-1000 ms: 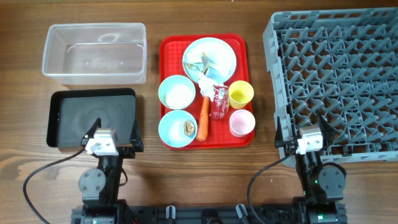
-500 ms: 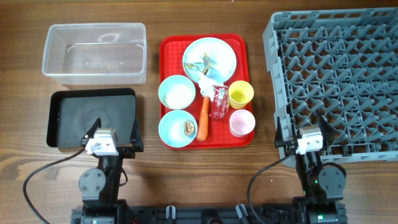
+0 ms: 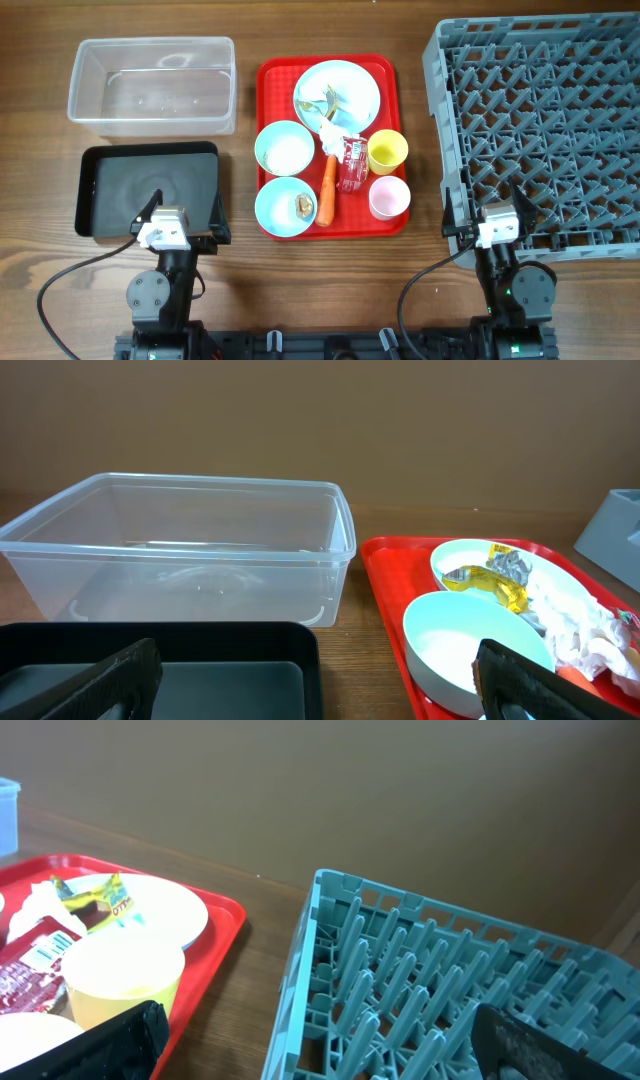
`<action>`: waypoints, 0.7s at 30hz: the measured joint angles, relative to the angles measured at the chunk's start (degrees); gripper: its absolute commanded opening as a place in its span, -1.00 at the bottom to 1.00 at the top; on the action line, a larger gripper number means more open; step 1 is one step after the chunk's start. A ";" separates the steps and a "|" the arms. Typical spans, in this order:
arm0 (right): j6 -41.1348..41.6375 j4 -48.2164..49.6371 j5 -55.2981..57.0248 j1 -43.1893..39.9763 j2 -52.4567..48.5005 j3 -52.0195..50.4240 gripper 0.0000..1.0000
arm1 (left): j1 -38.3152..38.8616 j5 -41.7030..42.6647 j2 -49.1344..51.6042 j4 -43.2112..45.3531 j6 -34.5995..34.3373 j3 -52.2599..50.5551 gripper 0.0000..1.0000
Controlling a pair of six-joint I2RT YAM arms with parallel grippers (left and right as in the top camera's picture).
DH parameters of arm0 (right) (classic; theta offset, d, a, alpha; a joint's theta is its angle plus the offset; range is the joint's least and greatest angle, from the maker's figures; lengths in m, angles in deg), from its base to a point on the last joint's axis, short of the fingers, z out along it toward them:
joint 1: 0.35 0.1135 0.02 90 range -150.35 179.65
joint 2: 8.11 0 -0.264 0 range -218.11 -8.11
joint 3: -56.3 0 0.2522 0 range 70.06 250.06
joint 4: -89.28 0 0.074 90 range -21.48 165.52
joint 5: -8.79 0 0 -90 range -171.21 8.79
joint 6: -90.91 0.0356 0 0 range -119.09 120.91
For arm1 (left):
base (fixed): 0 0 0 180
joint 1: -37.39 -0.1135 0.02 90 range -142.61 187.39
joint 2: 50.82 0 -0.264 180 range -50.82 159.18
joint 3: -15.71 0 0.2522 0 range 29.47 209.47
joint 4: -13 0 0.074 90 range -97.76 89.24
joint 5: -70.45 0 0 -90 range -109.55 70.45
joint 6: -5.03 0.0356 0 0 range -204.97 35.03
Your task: Sort waste into correct bins and load items into the dishwasher rack
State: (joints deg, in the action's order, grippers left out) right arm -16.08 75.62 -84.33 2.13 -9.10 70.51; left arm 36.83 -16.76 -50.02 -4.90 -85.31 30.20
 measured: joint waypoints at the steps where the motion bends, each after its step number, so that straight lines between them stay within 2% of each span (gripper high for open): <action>1: -1.18 0.11 0.00 0.00 0.00 0.00 1.00 | 0.00 0.00 0.00 0.02 0.00 0.00 1.00; 7: -2.86 5.81 -1.16 0.00 0.00 -0.04 0.99 | 0.00 2.19 0.00 2.91 -0.02 -0.04 1.00; 12: -1.81 7.19 -3.30 0.00 0.00 1.73 0.99 | 0.00 2.89 0.35 -0.24 -0.02 2.49 1.00; 17: -0.63 3.26 -5.79 0.00 -0.37 12.00 1.00 | 0.00 3.96 5.60 -3.98 0.00 11.10 1.00; 21: -0.42 -5.84 -8.70 0.00 -7.06 24.72 1.00 | 0.00 4.55 16.20 -7.28 0.00 20.50 1.00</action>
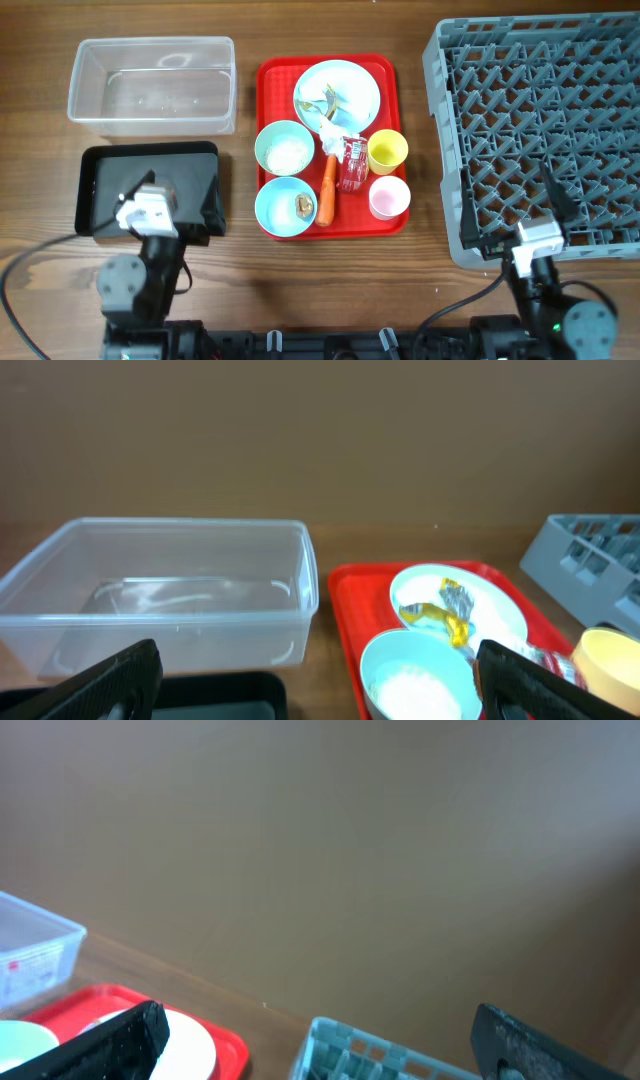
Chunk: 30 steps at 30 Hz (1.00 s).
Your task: Sort waste into correct bins and load items into the dishwasher rack
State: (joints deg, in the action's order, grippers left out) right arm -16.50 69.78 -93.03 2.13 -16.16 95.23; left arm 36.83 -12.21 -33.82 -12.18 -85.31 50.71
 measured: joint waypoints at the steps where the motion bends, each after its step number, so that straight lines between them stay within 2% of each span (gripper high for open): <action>1: 0.07 -1.95 -0.70 0.00 -2.86 3.72 0.99 | 0.00 0.11 4.33 -2.03 0.20 4.35 1.00; 6: 0.28 -14.62 -4.22 0.00 -16.94 21.11 0.99 | 0.00 0.28 21.75 -14.78 1.84 24.17 1.00; 7: 0.42 -16.70 -4.96 0.00 -20.28 24.65 1.00 | 0.00 0.33 25.57 -19.89 2.01 29.22 1.00; 8: 0.42 -22.38 -5.57 0.00 -24.92 30.36 0.99 | 0.02 0.44 28.20 -21.33 2.21 32.41 1.00; 9: 0.63 -25.49 -6.03 0.00 -28.94 34.84 0.99 | 0.20 0.76 34.88 -26.40 2.60 40.00 1.00; 13: 0.59 -39.76 -6.47 0.00 -41.72 48.33 0.99 | 3.72 2.32 48.41 -38.64 6.12 55.60 1.00; 16: 0.37 -43.12 -6.60 0.00 -48.81 53.37 0.99 | 7.02 3.28 57.33 -42.86 8.09 63.67 1.00; 21: 2.08 -47.47 -7.69 0.00 -56.48 54.07 0.99 | 11.26 6.05 67.23 -41.46 9.29 66.40 1.00; 26: 8.52 -51.34 -8.28 0.00 -63.65 54.05 0.99 | 12.81 12.37 75.97 -32.98 8.20 66.47 0.99; 30: 10.19 -52.15 -8.35 0.00 -65.20 54.05 0.97 | 15.15 12.13 83.32 -26.84 6.80 66.79 0.99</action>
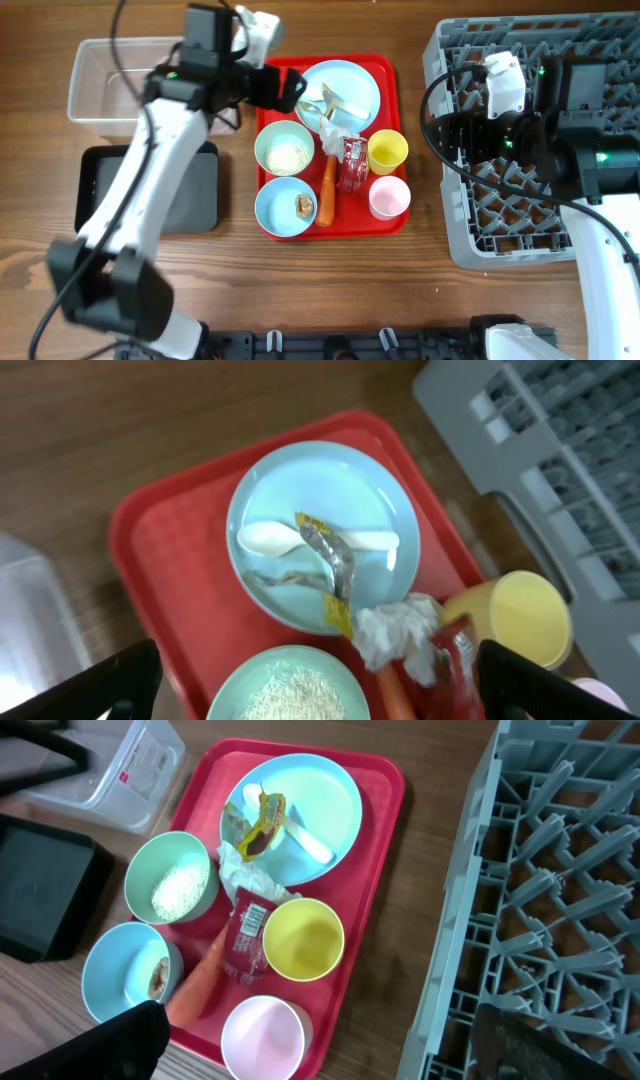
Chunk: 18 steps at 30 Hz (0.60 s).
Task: Sort waste into correct bins and load items into the dishwasher rack
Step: 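Grasp foil wrappers and tissue with left gripper, drop into clear bin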
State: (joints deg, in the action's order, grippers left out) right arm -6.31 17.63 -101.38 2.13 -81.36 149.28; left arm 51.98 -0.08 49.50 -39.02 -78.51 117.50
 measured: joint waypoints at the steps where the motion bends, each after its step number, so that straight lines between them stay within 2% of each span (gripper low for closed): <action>1: 0.17 -0.04 0.00 0.00 -0.02 0.00 0.96 | 0.74 -0.31 2.21 1.49 -0.48 0.02 0.98; 7: 0.59 -0.20 0.00 0.00 -0.04 0.02 0.96 | 6.19 -3.41 12.92 3.78 -1.60 0.04 0.88; 12: 0.59 -0.20 0.02 0.00 -0.04 0.02 0.96 | 9.66 -5.33 17.49 4.02 -1.81 0.04 0.68; 13: 0.59 -0.20 0.02 0.00 -0.04 0.02 0.96 | 10.14 -5.53 18.56 4.35 -1.84 0.07 0.58; 18: 0.63 -0.22 0.02 0.00 -0.04 0.00 0.90 | 11.39 -6.12 22.23 7.04 -2.25 0.07 -0.14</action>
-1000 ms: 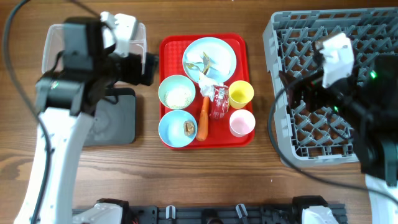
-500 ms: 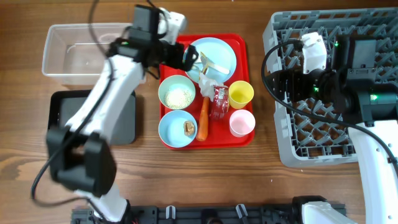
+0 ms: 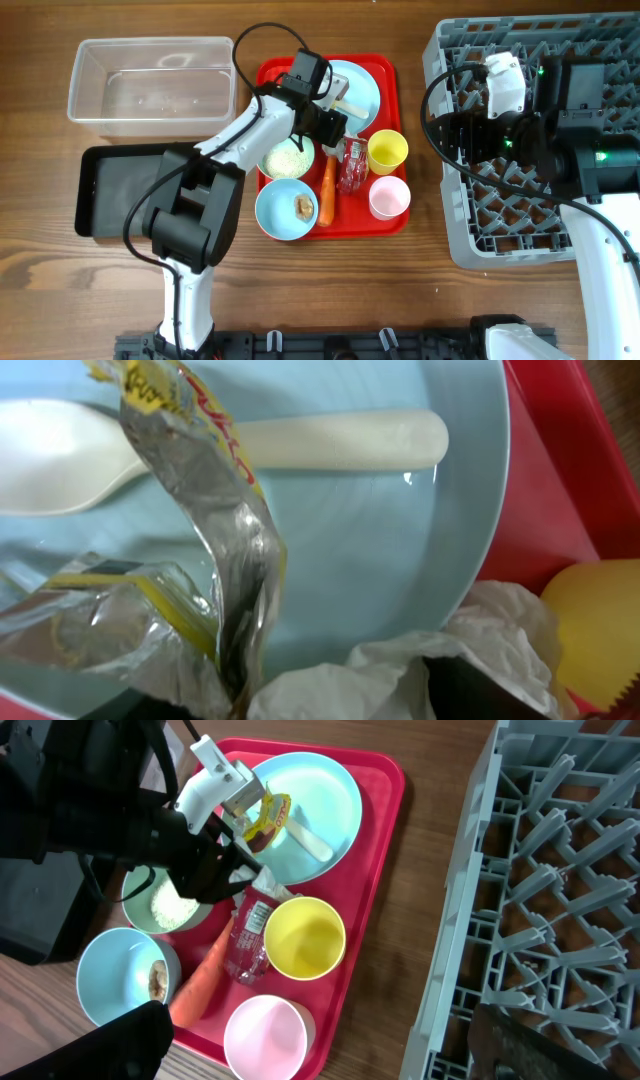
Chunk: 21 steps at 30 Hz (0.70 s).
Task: Sort waste into correct bins and load items into the dishwasher rack
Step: 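Grasp foil wrappers and tissue with left gripper, drop into clear bin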
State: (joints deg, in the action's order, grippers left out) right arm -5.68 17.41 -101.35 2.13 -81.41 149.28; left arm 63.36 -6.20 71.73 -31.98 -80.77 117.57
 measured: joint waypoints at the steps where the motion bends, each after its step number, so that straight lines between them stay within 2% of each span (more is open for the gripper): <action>1: 0.02 0.02 -0.02 0.00 0.00 0.02 0.89 | 0.00 0.00 0.15 0.24 0.00 0.00 -0.26; 5: 0.17 0.02 0.00 0.00 0.00 0.00 0.86 | 0.00 0.00 0.26 1.51 -0.09 0.00 -0.68; 6: 0.17 0.02 0.00 0.00 0.00 0.00 0.85 | 0.02 -0.02 0.26 1.51 -0.13 0.00 -0.89; 16: 0.37 0.02 0.00 0.00 0.00 0.02 0.79 | 0.00 1.68 -0.57 1.46 -2.62 0.00 -0.92; 21: 0.37 0.04 0.00 0.00 0.00 0.00 0.77 | -1.60 1.51 -11.15 1.38 -9.66 0.00 -0.92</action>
State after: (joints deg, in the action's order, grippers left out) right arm -5.31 17.45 -101.35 2.13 -81.41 149.28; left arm 61.77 -4.70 60.58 -30.60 -90.43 117.57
